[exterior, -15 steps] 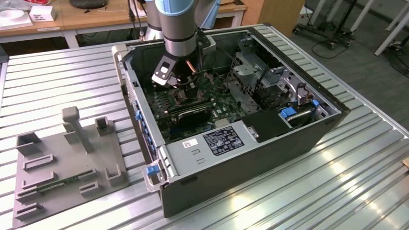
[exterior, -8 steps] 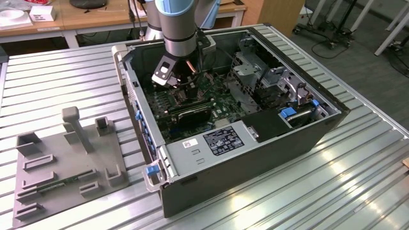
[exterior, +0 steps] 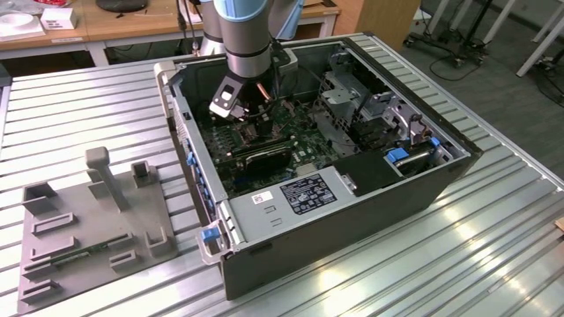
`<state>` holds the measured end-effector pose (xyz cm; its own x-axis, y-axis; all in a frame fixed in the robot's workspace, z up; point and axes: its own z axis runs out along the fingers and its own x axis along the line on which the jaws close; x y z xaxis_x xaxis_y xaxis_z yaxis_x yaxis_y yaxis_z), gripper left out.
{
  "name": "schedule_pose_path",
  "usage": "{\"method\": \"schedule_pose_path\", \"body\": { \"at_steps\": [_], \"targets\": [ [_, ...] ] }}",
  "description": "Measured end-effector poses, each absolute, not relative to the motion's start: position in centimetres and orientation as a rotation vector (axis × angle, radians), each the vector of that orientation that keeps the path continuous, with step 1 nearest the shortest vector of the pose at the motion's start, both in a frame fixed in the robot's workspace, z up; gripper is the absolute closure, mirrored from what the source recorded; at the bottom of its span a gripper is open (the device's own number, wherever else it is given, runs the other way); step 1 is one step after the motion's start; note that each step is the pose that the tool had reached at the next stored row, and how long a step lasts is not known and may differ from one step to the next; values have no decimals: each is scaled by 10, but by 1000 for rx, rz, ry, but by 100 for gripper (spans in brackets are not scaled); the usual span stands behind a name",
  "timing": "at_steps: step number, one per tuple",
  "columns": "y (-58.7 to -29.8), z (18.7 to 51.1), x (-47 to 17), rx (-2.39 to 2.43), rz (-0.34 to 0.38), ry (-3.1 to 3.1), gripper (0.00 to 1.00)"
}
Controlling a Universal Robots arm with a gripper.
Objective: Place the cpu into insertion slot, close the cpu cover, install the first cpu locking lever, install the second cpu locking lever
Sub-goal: 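Place the cpu into insertion slot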
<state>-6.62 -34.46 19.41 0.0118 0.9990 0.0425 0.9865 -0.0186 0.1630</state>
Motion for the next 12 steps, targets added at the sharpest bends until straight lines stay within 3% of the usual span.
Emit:
{"method": "schedule_pose_path", "body": {
  "at_steps": [12],
  "targets": [
    [-345, 194, -66, 2171, 222, 2138, 39]
  ]
}}
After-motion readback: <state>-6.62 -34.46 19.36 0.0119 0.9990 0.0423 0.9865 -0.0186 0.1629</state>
